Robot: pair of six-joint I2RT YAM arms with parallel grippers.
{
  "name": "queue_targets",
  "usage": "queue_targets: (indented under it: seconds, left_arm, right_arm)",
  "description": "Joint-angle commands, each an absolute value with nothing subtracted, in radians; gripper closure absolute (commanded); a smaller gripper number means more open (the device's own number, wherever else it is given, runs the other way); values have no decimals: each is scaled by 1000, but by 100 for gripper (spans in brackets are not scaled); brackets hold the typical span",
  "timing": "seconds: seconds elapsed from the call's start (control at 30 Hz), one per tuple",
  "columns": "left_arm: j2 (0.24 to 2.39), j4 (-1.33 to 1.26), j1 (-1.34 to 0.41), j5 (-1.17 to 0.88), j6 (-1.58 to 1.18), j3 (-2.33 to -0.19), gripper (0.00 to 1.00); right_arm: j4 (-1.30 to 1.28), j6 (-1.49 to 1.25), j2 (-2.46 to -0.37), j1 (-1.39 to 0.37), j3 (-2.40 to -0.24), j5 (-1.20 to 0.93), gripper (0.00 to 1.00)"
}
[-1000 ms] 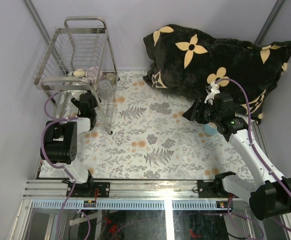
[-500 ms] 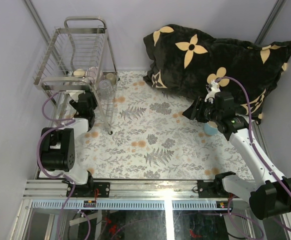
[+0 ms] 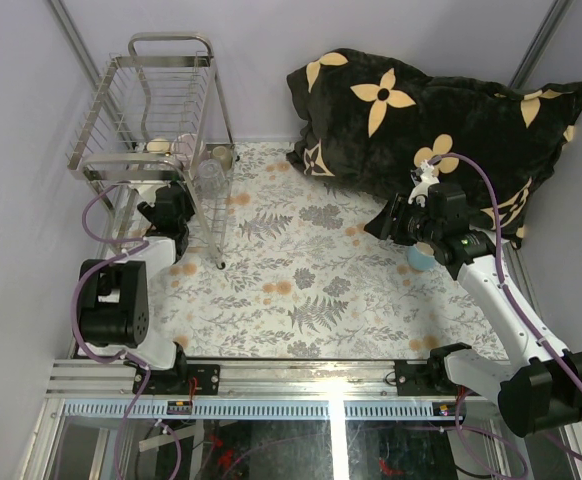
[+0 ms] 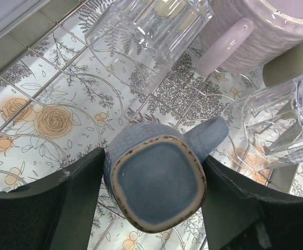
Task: Unload the cups from the dish rack
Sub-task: Unload the cup from the dish rack.
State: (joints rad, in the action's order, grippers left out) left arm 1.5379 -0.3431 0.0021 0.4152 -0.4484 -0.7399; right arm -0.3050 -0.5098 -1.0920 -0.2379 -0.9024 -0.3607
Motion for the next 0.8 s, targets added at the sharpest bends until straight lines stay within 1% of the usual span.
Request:
queue_targets:
  seconds: [0.0,0.1,0.2,0.23,0.33,0.47,0.53,0.6,0.67,0.73,0.77]
  left_arm:
    - [1549,-457,13,454,-445,-744,93]
    - [1567,-480,13,454,-454,-735,91]
    - [1585,-491,14,458,-454,-733,84]
    - [1590,-493,14,460,-455,-733,78]
    - [1599,-499,15,464,-457,-734,72]
    - [1609,-493,14,471,-460,-746,56]
    - [1617,-479,14,474,-462,-755,54]
    - [1618,-467,13,483,-468,-761,53]
    - [1619,-455,14,496,-473,-765,55]
    - [1612,-463,13,495,-473,-756,69]
    - [1608,-463,13,490,-473,-753,78]
  right_arm:
    - [-284,-502,-1087,-246,-934,-383,43]
    - [-285,-502,-1085,-245,-930,-381,43]
    - [-287,-500,-1082,-245,-927,-380,43]
    - [-288,-500,-1080,-245,-925,-378,43]
    - [-289,-501,-1075,-246,-919,-378,43]
    - [-291,-501,-1072,-246,-920,-376,43]
    - [-291,-502,-1069,-247,-919,-377,43]
    - [-292,-502,-1068,-246,-920,-377,43]
    - [-292,-502,-1065,-245,-917,-378,43]
    - [-292,-501,-1064,-246,-915,-377,43]
    - [-292,-500,-1062,-246,-914,-377,43]
